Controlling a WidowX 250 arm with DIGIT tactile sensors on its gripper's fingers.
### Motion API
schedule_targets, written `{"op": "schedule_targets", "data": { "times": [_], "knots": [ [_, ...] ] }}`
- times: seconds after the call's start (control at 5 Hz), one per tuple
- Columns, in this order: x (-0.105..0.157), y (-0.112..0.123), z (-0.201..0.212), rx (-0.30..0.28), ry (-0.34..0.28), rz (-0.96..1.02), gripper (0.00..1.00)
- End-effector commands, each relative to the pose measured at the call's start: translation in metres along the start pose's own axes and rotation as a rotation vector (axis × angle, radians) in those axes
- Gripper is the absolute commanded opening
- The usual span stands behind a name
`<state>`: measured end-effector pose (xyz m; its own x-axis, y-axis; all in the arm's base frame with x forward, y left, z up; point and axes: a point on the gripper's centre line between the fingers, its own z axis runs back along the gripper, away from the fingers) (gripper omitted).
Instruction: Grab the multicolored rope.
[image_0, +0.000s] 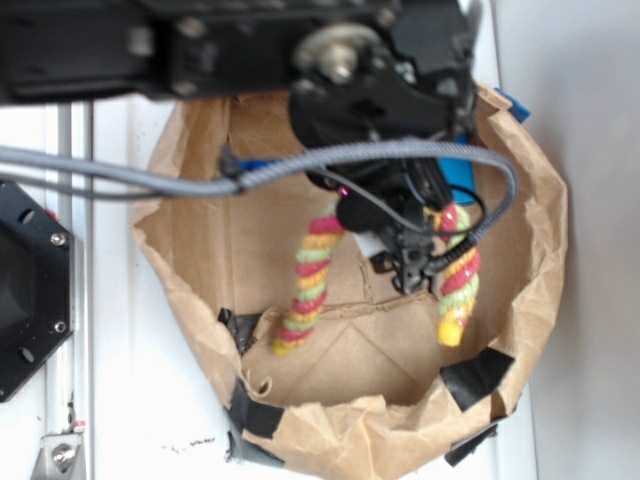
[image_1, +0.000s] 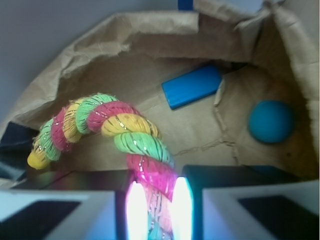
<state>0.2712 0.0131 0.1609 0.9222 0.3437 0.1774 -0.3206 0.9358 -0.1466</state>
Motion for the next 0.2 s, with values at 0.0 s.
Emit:
{"op": "schedule_targets", "data": {
  "times": [0.0],
  "knots": [
    [0.0055, 0.0018, 0.0152, 0.029, -0.062, 0.013, 0.0]
  ]
}}
